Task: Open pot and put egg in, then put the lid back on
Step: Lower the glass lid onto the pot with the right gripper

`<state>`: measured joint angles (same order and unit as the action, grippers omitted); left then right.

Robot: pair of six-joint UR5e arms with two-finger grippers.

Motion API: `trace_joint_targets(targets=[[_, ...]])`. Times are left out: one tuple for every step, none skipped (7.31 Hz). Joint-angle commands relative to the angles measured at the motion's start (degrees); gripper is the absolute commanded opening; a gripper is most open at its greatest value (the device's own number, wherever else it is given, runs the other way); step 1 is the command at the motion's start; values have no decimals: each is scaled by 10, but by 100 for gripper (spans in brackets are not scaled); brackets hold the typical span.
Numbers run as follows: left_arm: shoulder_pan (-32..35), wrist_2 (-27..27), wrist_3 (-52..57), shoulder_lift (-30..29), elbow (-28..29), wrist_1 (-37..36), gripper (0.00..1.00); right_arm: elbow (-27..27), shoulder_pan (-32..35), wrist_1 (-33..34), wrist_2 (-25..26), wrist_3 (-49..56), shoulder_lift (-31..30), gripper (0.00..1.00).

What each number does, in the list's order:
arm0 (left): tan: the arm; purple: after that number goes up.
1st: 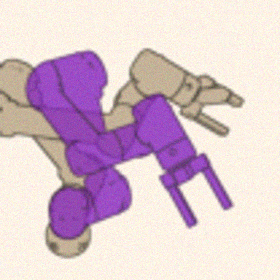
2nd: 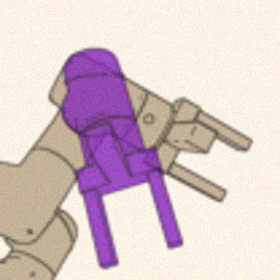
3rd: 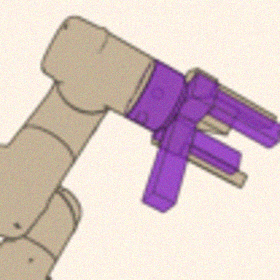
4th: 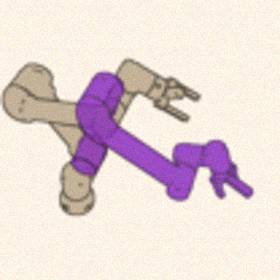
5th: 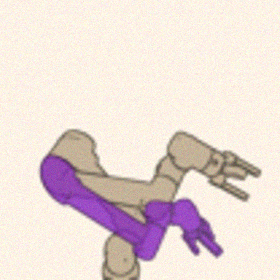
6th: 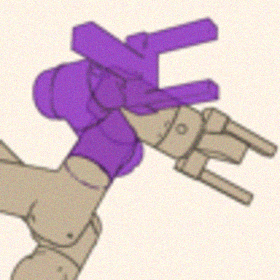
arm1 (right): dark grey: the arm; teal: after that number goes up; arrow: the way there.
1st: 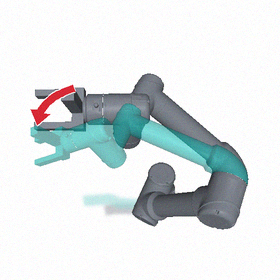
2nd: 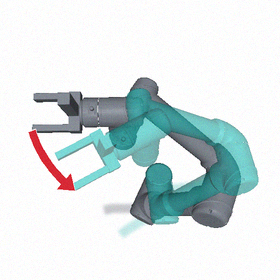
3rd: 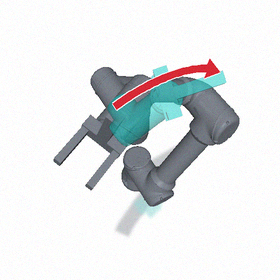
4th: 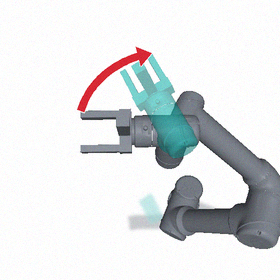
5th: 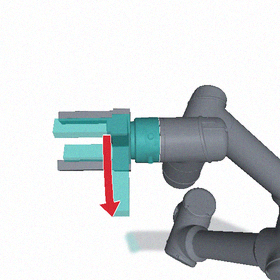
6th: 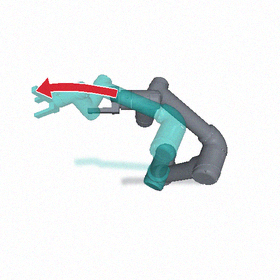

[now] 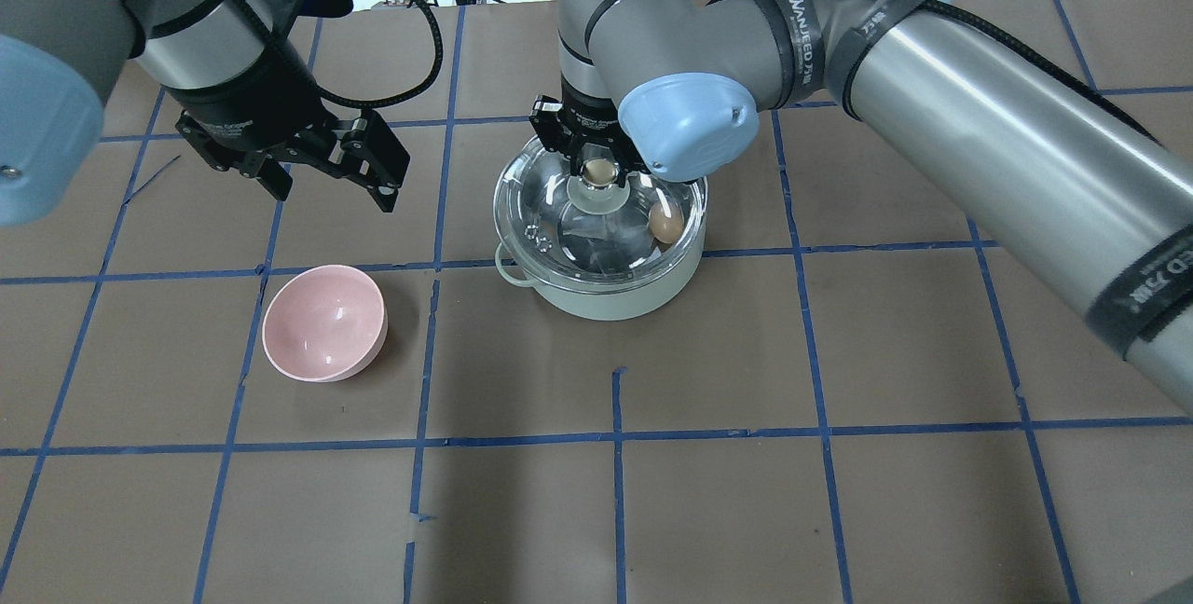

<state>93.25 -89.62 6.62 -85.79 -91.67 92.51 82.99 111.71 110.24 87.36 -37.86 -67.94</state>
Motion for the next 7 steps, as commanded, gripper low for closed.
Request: trace_joint_targets(targets=[[0,0,1,0,0,-1,100,0,0,8,0,2,2,75],[0,0,1,-1,0,-1,100,-1,0,9,0,3,2,77],[0,0,1,-1,0,-1,100,0,0,9,3,4,2,79],[0,0,1,-1,0,-1,100,1,0,9,4,5,2,79],[0,0,1,0,0,-1,100,0,-2,9,5,7,1,79],[-1,0,1,-1,0,-1,100,-5,-16,9,6,27,-7,81],[-1,0,1,0,0,-1,100,-2,-43,8,8,54,-33,83]])
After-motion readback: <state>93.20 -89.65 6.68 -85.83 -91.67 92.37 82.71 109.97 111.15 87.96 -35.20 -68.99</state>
